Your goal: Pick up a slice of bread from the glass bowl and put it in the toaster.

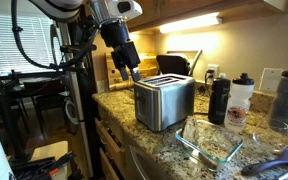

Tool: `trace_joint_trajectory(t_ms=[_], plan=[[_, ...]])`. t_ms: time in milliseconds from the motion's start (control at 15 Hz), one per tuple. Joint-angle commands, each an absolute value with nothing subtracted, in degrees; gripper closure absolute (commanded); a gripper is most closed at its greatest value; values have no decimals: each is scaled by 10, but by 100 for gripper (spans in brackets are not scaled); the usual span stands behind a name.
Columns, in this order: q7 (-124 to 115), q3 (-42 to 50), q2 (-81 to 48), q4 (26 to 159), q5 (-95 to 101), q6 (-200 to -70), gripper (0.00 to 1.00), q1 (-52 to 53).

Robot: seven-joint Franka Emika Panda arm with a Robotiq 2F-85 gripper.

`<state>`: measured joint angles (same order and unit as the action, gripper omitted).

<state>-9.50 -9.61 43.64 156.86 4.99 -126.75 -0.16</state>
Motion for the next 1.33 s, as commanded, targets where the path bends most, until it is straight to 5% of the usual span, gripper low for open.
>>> trace_joint_trajectory(t_ms=[0, 1267], plan=[[-98, -91, 436, 1567, 54, -1265, 0, 3], [-100, -90, 426, 1561, 60, -1269, 0, -5]])
